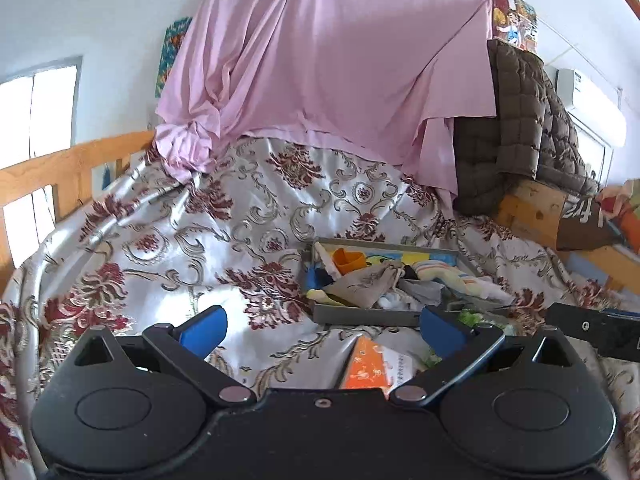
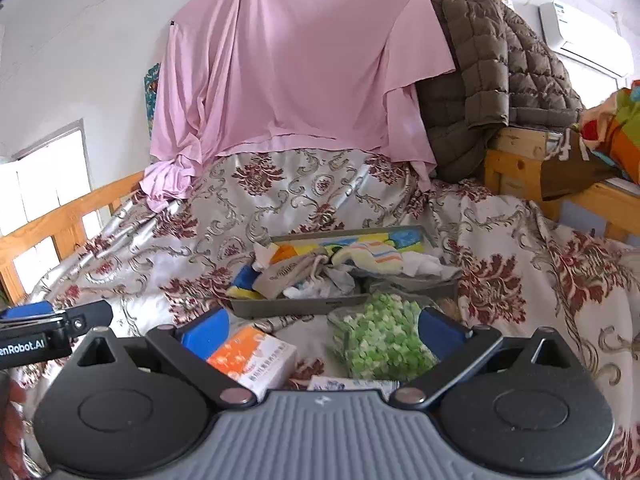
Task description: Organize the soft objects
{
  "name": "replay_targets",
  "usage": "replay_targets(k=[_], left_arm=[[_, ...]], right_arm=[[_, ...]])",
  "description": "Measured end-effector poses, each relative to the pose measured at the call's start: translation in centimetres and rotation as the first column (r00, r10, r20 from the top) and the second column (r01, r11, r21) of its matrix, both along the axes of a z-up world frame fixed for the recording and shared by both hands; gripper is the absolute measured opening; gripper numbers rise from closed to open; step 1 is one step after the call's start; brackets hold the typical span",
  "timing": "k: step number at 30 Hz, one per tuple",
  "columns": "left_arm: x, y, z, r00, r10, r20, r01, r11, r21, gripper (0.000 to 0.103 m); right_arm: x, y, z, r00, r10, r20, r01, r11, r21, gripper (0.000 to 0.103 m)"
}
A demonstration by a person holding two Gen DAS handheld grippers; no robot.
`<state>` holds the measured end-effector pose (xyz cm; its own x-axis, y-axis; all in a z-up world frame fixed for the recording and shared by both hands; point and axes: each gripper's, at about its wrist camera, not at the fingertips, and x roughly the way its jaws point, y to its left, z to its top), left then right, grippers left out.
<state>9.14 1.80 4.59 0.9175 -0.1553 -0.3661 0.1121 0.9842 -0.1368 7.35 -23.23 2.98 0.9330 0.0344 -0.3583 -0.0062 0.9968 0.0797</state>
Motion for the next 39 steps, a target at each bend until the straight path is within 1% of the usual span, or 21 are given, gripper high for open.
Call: replay_targets(k=[3, 6, 11, 14, 16, 21, 23, 25, 30, 36, 39], left_arm=[[-0.7, -0.4, -0.9, 1.000, -0.003, 0.011, 0.003, 0.999, 0.046, 0.102], [-1.1, -0.8, -1.7, 1.000, -0.008, 0.006, 0.008, 0.996, 0.084, 0.102], [-1.5, -1.0, -3.0, 1.000, 0.010, -0.002, -0.010, 0.994, 0.111, 0.102], [-1.7, -1.1, -3.8, 0.999, 0.032, 0.006, -0.032, 0.993, 0.111, 0.102], [-2.0, -1.1, -4.6, 0.999, 0.038, 0.011, -0.039, 0.994, 0.103, 0.102], [-2.9, -1.2, -6.2, 1.000, 0.026, 0.007, -0.027, 0.993, 0.114, 0.102], [-3.1, -1.2, -6.3, 1.000, 0.021, -0.002, -0.021, 0.994, 0.107, 0.102], [-3.3, -1.1, -6.1, 1.000, 0.028, 0.007, -0.029, 0.995, 0.094, 0.102], [-3.7, -1.1, -5.7, 0.999, 0.027, 0.025, -0.029, 0.996, 0.079, 0.102], [-3.6, -0.7, -6.1, 0.999, 0.039, -0.029, -0.037, 0.998, 0.041, 0.102], [-3.7, -0.7, -6.3, 0.999, 0.031, -0.032, -0.029, 0.998, 0.055, 0.102]], right_arm=[[-0.7, 0.1, -1.5, 1.000, -0.022, 0.007, 0.022, 1.000, 0.003, 0.103], [-1.4, 0.1, -2.8, 0.999, -0.043, 0.014, 0.042, 0.999, 0.014, 0.103], [-2.9, -0.5, -5.1, 0.996, -0.084, 0.027, 0.083, 0.996, 0.027, 0.103], [-3.3, -1.4, -6.1, 0.994, -0.112, -0.015, 0.113, 0.992, 0.061, 0.103], [-3.4, -1.6, -6.2, 0.993, -0.117, -0.019, 0.118, 0.990, 0.083, 0.103], [-3.7, -0.8, -6.7, 0.995, -0.096, -0.003, 0.097, 0.995, 0.035, 0.103], [-3.9, -0.4, -6.8, 0.996, -0.084, -0.001, 0.084, 0.996, 0.023, 0.103], [-4.1, -0.2, -6.8, 0.997, -0.078, 0.008, 0.078, 0.997, 0.018, 0.103], [-4.5, -0.3, -6.6, 0.995, -0.095, 0.026, 0.094, 0.995, 0.027, 0.103], [-4.8, -0.5, -6.7, 0.995, -0.100, 0.026, 0.099, 0.995, 0.022, 0.103], [-4.7, -0.4, -6.8, 0.995, -0.101, 0.018, 0.101, 0.995, 0.019, 0.103]])
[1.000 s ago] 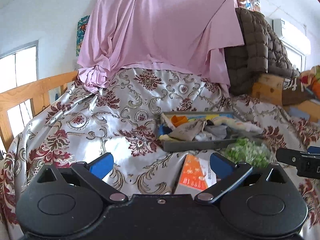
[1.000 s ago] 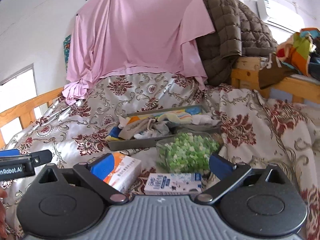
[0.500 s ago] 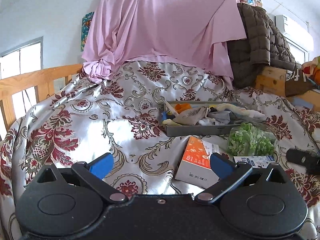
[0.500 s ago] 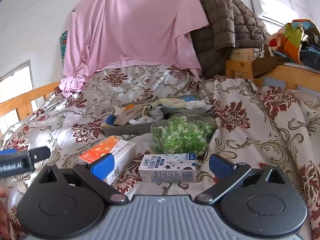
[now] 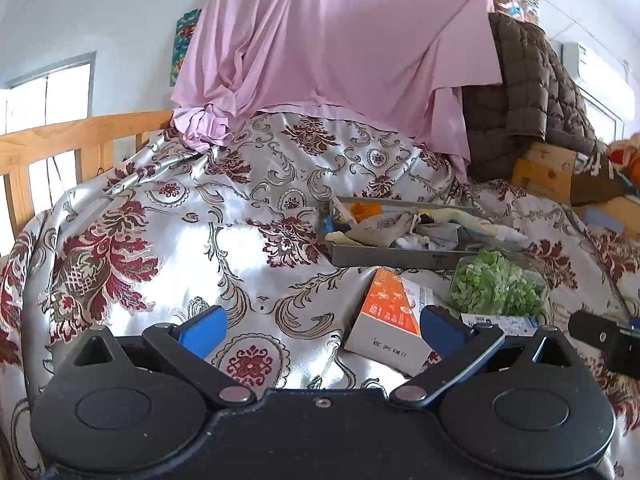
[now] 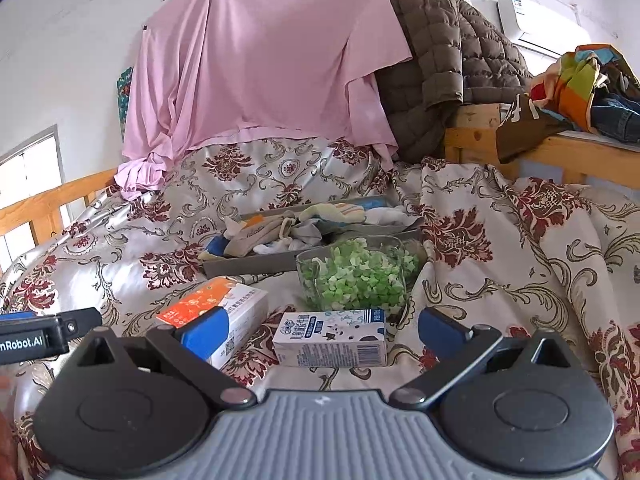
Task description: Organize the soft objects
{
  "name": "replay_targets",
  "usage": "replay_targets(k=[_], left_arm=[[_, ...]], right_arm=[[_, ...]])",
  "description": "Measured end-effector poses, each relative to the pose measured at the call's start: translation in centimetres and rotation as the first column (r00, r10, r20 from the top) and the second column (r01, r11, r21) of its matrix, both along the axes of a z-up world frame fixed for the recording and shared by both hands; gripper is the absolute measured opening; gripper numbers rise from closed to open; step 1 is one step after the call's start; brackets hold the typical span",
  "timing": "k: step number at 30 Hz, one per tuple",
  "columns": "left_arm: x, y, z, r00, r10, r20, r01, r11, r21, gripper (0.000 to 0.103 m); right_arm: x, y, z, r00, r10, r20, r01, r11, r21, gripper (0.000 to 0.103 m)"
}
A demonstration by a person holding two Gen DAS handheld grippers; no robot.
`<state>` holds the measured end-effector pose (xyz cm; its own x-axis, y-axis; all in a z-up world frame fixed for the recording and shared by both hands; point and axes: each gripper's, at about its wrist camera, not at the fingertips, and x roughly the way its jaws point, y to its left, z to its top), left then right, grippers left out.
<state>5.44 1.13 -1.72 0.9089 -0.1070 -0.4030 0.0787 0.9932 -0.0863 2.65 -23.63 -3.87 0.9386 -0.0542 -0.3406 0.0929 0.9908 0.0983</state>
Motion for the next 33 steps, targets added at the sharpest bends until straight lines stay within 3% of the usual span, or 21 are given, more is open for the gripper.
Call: replay_targets(k=[4, 12, 33], left_arm=[[0.22, -0.31, -0.06, 0.999, -0.035, -0.040, 0.036, 0.999, 0.014, 0.102], [0.29, -0.09, -0.01, 0.998, -0.034, -0.056, 0.034, 0.999, -0.006, 0.102], [0.29, -0.47, -0.15, 0.996, -0.056, -0.070, 0.058, 0.998, 0.026, 0.102]], right_arm=[[0.32, 0.20, -0.33, 1.000, 0.002, -0.019, -0.002, 1.000, -0.007, 0.103], [0.37, 0.42, -0.47, 1.000, 0.013, -0.024, -0.014, 1.000, -0.013, 0.103], [0.62, 0.44, -0.81, 0.999, 0.025, -0.043, -0.026, 1.000, -0.014, 0.103]])
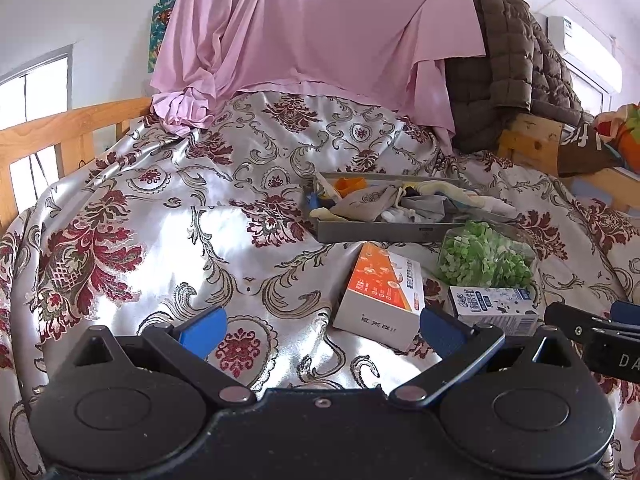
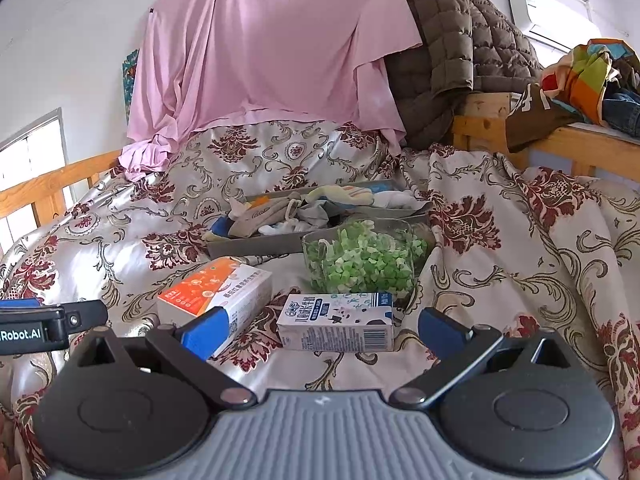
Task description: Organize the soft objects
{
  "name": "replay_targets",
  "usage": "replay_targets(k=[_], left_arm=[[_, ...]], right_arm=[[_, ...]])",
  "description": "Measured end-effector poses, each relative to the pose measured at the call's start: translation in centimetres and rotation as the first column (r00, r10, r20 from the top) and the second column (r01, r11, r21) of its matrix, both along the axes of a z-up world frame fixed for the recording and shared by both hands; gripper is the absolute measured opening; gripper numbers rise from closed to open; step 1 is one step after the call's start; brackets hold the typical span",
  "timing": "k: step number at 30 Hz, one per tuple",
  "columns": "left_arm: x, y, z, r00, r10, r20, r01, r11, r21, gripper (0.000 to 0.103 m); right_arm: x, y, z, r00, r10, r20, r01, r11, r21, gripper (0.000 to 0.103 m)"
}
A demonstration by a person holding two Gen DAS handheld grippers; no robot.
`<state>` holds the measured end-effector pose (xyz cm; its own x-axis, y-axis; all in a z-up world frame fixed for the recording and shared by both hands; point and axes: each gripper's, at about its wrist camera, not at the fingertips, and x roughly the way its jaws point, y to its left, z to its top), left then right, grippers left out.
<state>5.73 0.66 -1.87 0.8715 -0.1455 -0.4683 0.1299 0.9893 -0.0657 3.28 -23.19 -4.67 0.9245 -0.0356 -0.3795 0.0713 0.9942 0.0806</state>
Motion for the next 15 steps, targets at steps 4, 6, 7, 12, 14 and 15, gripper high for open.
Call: replay_targets(k=[4, 6, 7, 12, 14, 15], left_arm=[[0.12, -0.01, -0.01, 1.000, 0.002, -0.008, -0.002, 1.000, 0.005, 0.102], [0.17, 0.00, -0.02, 1.000, 0.001, -0.010, -0.001, 1.000, 0.007, 0.102], [0.15, -0.03, -0.03, 1.000, 0.000, -0.010, 0.000, 1.000, 0.010, 0.102], [0.08, -0.16, -0.03, 1.000, -0.007, -0.011, 0.007, 1.000, 0.013, 0.102], [0.04, -0.19, -0.05, 1.000, -0.008, -0.010, 0.008, 1.000, 0.015, 0.102], [0.04, -0.20, -0.05, 1.000, -0.008, -0.011, 0.008, 1.000, 0.015, 0.102]], right_arm=[[0.00, 0.00, 0.00, 1.000, -0.002, -0.001, 0.002, 1.000, 0.000, 0.103], [0.03, 0.00, -0.01, 1.000, -0.003, -0.003, 0.003, 1.000, 0.000, 0.103], [0.04, -0.01, -0.02, 1.000, -0.003, -0.004, 0.003, 1.000, 0.001, 0.103], [0.05, -0.02, -0.02, 1.000, -0.002, -0.004, 0.002, 1.000, 0.000, 0.103], [0.05, -0.01, -0.03, 1.000, -0.002, -0.004, 0.002, 1.000, 0.000, 0.103], [0.04, 0.00, -0.02, 1.000, -0.002, -0.004, 0.002, 1.000, 0.000, 0.103]])
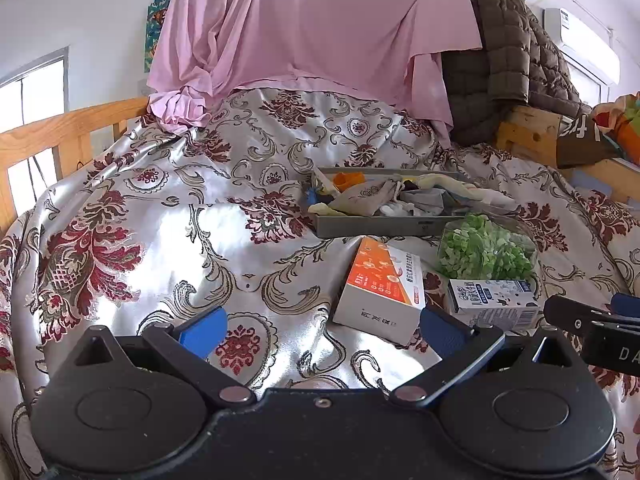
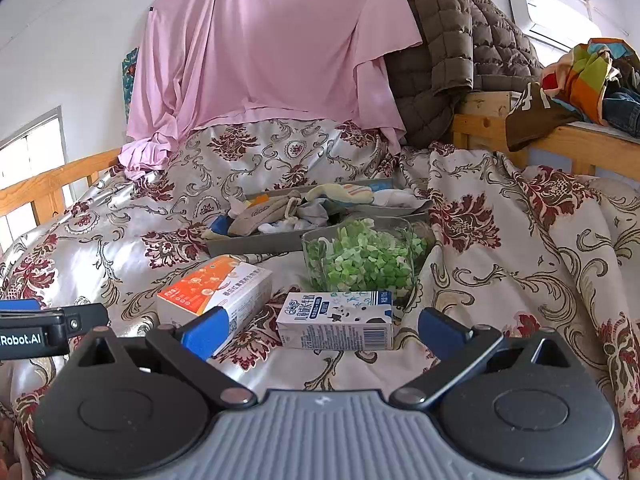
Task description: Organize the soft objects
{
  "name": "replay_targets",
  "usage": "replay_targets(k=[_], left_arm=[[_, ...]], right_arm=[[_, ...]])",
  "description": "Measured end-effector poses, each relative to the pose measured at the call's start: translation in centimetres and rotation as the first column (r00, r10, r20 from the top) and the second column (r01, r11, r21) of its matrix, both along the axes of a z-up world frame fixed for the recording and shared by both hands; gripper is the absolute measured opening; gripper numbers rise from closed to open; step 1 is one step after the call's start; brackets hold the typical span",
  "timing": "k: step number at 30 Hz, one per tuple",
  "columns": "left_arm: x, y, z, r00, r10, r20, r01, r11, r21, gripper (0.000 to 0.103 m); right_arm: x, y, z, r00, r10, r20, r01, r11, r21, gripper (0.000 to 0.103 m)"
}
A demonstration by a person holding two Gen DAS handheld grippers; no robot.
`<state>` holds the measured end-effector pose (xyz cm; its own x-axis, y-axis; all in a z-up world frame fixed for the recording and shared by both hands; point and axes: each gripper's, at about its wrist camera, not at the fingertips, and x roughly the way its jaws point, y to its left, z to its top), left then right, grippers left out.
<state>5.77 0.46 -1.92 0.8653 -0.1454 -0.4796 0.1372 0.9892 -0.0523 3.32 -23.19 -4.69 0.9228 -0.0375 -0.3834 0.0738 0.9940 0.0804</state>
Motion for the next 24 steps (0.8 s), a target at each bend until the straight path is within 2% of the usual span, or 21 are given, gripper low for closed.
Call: replay_targets(k=[24], left_arm=[[-0.07, -0.08, -0.27, 1.000, -0.005, -0.011, 0.005, 1.000, 0.011, 0.102]], right_arm=[[-0.02, 0.09, 0.02, 1.000, 0.000, -0.001, 0.000, 1.000, -0.001, 0.103]])
